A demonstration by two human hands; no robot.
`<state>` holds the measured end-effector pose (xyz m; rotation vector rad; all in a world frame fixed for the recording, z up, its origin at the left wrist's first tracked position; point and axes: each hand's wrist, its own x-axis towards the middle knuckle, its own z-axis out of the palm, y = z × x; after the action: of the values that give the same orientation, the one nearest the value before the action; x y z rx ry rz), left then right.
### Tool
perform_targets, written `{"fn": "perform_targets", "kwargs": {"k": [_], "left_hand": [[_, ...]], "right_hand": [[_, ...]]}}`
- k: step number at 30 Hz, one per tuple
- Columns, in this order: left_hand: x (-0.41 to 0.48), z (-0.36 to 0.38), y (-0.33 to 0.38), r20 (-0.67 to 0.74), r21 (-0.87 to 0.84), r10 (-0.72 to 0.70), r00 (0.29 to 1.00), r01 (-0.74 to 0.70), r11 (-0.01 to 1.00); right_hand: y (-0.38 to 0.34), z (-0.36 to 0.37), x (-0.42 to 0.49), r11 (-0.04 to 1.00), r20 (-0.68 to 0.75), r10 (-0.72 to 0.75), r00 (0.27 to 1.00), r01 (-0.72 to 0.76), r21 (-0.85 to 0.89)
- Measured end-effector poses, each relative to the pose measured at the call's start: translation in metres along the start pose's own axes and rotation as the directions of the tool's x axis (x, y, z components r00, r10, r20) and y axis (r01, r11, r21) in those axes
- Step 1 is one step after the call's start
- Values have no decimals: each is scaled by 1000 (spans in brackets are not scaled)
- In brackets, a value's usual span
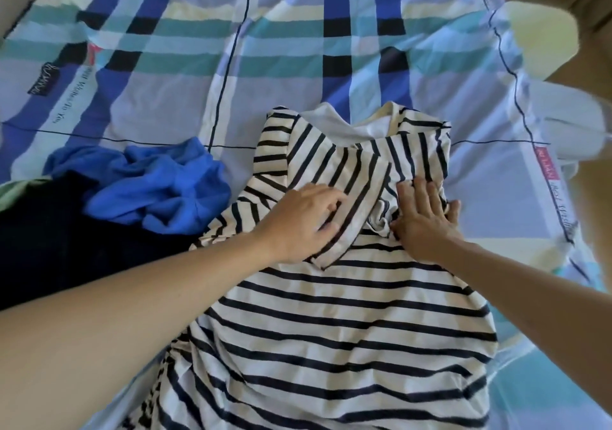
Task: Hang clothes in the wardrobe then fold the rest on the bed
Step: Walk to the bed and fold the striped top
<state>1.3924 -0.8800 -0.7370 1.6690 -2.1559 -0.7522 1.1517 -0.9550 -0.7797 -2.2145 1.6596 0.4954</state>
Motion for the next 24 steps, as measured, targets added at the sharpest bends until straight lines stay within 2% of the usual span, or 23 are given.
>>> {"fn": "perform_targets", "kwargs": {"k": [2, 3, 6, 7, 9, 12, 14, 15, 17, 19, 21, 24], "left_hand": [[0, 8, -14, -97, 109, -69, 993, 79, 991], [3, 9, -20, -99, 171, -104, 990, 120, 978], [17, 7, -36, 83, 353, -229, 970, 187, 917], [23, 7, -41, 133, 389, -285, 949, 215, 896], [34, 8, -51, 144, 413, -392, 909, 305, 858], [48, 0, -66, 45, 423, -538, 841, 472, 773], [60, -11, -72, -88, 421, -586, 805, 563, 711], [67, -18, -74, -163, 386, -587, 793, 599, 701], [85, -29, -70, -232, 190, -605, 761, 646, 739], [100, -37, -64, -187, -46, -675, 714, 680, 732], [112, -46, -60, -113, -194, -743, 659, 719, 667], [107, -49, -53, 60, -135, -734, 677, 734, 666]], "right_hand": [[-1, -7, -3, 1000, -13, -7, 1000, 7, -5], [-3, -12, -4, 1000, -68, -15, 998, 16, 17], [-9, -32, 2, 993, -372, -95, 923, 116, 34], [-12, -39, 9, 988, -432, -132, 892, 153, 14], [-14, -52, 28, 981, -471, -181, 863, 195, -20], [-5, -68, 63, 988, -374, -156, 914, 152, -40], [6, -77, 82, 996, -255, -89, 963, 80, -45], [10, -80, 89, 998, -201, -59, 978, 57, -17], [15, -83, 96, 995, -110, -18, 994, 28, 93], [15, -83, 99, 976, -60, 5, 998, 8, 218], [15, -87, 97, 956, -11, 1, 1000, 2, 292], [15, -96, 86, 974, 67, -57, 996, 41, 221]]}}
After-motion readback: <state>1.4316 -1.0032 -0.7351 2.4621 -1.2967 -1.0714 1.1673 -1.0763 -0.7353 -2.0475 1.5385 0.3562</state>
